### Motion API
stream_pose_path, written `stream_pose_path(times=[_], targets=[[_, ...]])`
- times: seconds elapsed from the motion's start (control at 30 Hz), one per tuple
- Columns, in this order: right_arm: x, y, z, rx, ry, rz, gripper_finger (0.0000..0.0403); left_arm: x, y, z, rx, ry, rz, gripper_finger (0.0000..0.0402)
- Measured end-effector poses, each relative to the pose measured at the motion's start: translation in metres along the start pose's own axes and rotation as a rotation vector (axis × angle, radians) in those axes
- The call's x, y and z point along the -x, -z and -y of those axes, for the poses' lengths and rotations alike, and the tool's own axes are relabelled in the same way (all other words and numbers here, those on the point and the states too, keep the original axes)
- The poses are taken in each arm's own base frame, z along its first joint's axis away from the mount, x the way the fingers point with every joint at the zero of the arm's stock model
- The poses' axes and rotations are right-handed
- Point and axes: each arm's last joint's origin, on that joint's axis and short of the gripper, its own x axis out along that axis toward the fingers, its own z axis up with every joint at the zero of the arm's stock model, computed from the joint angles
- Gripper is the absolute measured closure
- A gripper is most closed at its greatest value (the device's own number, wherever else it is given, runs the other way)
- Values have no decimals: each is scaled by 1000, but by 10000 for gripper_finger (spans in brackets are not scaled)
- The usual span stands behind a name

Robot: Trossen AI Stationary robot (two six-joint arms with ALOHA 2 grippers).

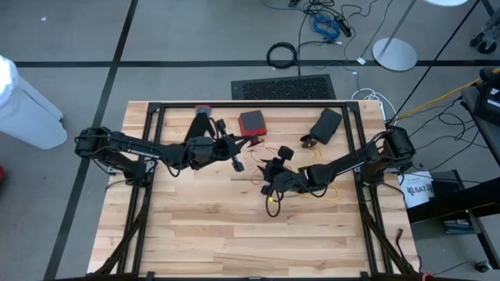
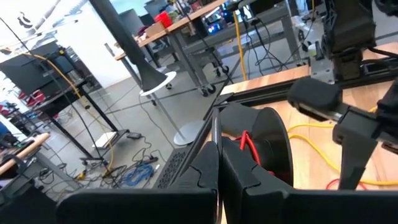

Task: Coil cords
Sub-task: Coil the red wire onto the spool

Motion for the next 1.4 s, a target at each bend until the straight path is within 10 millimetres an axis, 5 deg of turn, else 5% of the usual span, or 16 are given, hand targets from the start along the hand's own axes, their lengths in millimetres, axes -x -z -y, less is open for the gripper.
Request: stream_pose_path(times=[0.93,1.4], targets=[[-38,12,15,-3,-53,-48,303,0,-1,0,26,19,11,401],[-38,9,9,2,-66,0,356,0,0,1,22,22,5,401]])
